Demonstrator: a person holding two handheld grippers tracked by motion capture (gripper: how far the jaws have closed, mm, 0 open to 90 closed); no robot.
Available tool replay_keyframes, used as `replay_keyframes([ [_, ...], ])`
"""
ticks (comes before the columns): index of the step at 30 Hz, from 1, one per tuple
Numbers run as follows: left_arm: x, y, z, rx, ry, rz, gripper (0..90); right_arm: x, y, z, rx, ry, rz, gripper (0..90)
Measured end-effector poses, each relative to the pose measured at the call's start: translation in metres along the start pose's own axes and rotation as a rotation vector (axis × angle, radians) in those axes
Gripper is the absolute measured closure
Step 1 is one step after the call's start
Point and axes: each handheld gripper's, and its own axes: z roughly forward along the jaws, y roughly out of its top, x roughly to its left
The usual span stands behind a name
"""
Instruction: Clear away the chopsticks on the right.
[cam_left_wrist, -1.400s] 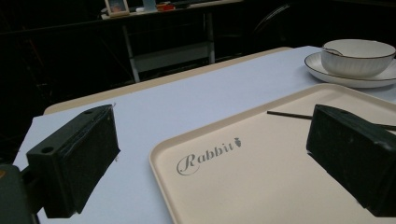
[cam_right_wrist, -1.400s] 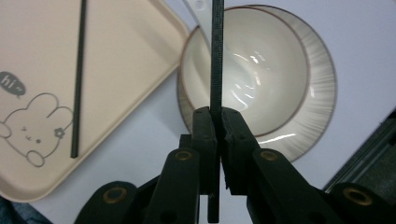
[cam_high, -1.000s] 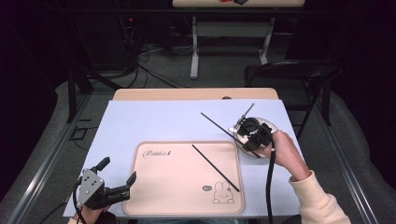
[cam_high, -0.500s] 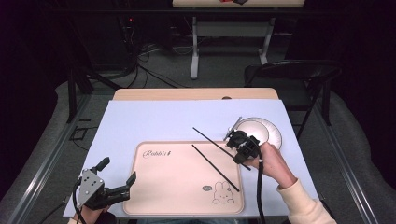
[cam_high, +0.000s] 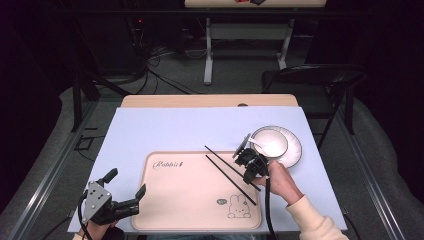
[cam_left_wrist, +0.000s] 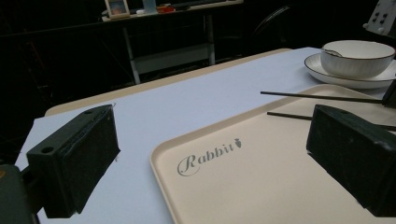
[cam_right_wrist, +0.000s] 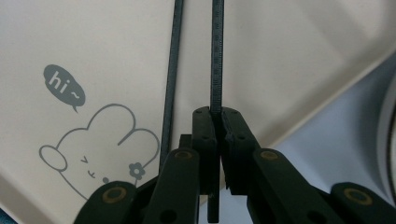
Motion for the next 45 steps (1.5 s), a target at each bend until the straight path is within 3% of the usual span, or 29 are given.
replay_keyframes([
  [1,0.0,0.0,0.0,0.0,0.0,0.0,2.1,0.002,0.001,0.001,0.024,-0.004,0.005,84.7],
  [6,0.0,0.0,0.0,-0.001,0.001,0.001,2.1,0.005,0.004,0.007,0.035,0.005,0.027,84.7],
  [10,0.0,0.0,0.0,-0.001,0.001,0.001,2.1,0.007,0.003,0.012,0.052,-0.002,-0.008,84.5],
  [11,0.0,0.0,0.0,-0.002,0.001,0.001,2.2,0.008,0.003,0.012,0.045,0.0,0.006,84.5],
  [20,0.0,0.0,0.0,-0.002,0.0,0.004,2.1,0.017,0.001,0.019,0.071,0.023,-0.023,83.6],
  [23,-0.001,0.0,0.0,-0.003,0.0,0.003,2.1,0.019,0.0,0.018,0.071,0.022,-0.021,75.7],
  [24,0.0,0.0,0.0,-0.002,0.001,0.002,2.1,0.019,-0.002,0.018,0.06,0.009,-0.048,68.5],
  [26,0.0,0.0,0.0,-0.003,0.001,0.002,2.1,0.019,-0.004,0.016,0.05,0.01,-0.058,60.3],
  [29,0.0,0.0,0.0,-0.002,0.001,0.005,2.1,0.017,-0.008,0.013,0.026,0.001,-0.079,45.6],
  [33,-0.001,0.0,0.001,-0.001,0.001,0.005,2.1,0.012,-0.015,0.005,-0.045,-0.031,-0.094,27.4],
  [45,-0.001,0.0,0.002,0.002,0.002,0.005,2.2,-0.002,-0.041,-0.029,-0.354,-0.149,-0.123,1.7],
])
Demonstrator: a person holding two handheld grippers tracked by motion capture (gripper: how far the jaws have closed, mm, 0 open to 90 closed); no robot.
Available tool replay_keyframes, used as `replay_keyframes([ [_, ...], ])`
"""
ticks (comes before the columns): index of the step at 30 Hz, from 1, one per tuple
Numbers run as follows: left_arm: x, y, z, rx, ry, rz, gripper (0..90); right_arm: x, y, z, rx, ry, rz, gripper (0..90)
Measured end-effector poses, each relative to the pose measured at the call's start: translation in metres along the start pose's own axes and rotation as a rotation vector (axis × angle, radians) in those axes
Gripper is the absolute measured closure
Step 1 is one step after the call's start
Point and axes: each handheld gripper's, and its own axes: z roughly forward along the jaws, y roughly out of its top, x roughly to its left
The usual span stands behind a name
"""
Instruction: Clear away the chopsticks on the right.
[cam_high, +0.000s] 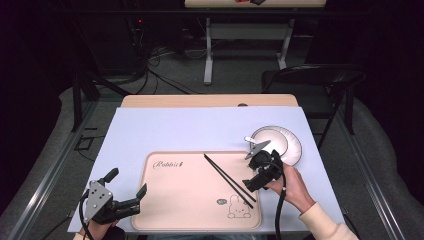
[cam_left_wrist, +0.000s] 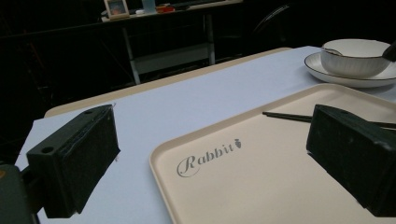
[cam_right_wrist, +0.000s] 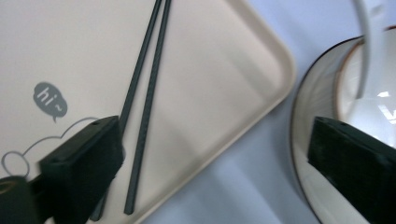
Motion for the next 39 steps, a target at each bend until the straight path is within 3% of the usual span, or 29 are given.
replay_keyframes([
  [5,0.0,0.0,0.0,-0.001,0.0,-0.001,2.2,-0.002,-0.013,-0.019,-0.137,-0.043,0.011,0.0],
  [15,0.0,0.0,0.0,0.0,0.002,-0.002,2.1,0.004,-0.059,-0.048,-0.401,-0.135,0.0,0.0],
  [19,0.0,0.0,0.0,0.0,0.001,-0.002,2.1,0.012,-0.078,-0.055,-0.452,-0.17,-0.026,0.0],
  [21,0.0,0.0,0.0,-0.001,0.002,-0.003,2.1,0.015,-0.089,-0.058,-0.473,-0.165,-0.022,0.0],
  [25,0.0,0.0,0.0,0.0,0.001,-0.002,2.1,0.018,-0.101,-0.06,-0.469,-0.165,-0.005,0.0],
  [29,0.0,0.0,0.0,-0.002,0.0,-0.003,2.1,0.025,-0.117,-0.059,-0.466,-0.133,0.012,0.0],
  [32,0.0,0.0,0.001,0.0,-0.003,0.005,2.1,0.029,-0.117,-0.058,-0.452,-0.145,-0.016,0.0],
  [36,0.0,0.0,0.001,-0.003,-0.003,0.0,2.1,0.029,-0.116,-0.057,-0.433,-0.171,-0.004,0.0],
  [38,0.0,0.0,0.001,-0.001,-0.004,0.001,2.1,0.026,-0.115,-0.053,-0.388,-0.183,0.029,0.0],
  [39,0.0,0.0,0.001,0.0,-0.003,0.002,2.1,0.022,-0.114,-0.049,-0.327,-0.195,0.067,0.0],
])
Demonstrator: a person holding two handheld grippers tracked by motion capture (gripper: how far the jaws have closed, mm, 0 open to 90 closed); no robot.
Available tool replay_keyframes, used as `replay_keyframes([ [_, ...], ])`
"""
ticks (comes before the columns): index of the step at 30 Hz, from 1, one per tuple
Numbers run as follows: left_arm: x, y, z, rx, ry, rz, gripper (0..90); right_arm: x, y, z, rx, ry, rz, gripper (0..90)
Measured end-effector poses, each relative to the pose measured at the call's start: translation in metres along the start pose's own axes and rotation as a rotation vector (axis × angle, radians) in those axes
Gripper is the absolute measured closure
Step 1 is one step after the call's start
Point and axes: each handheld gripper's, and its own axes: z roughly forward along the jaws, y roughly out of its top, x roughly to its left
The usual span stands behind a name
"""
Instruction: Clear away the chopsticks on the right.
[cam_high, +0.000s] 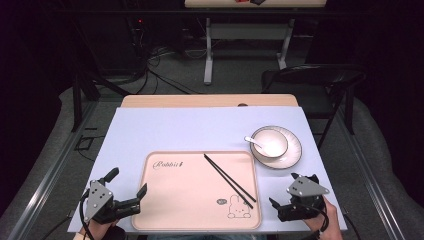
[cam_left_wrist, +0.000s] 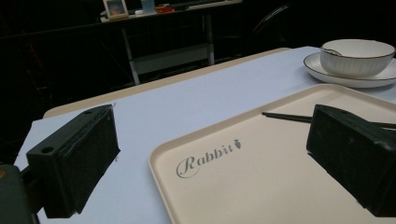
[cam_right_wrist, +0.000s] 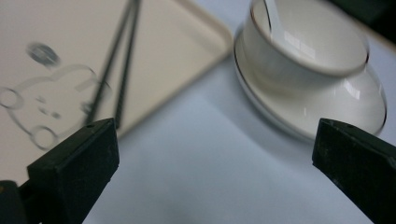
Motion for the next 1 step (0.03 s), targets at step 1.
replay_keyframes([
  [1,0.0,0.0,0.0,0.0,0.0,0.0,2.1,-0.0043,-0.0016,0.0059,0.065,-0.007,0.022,0.0],
])
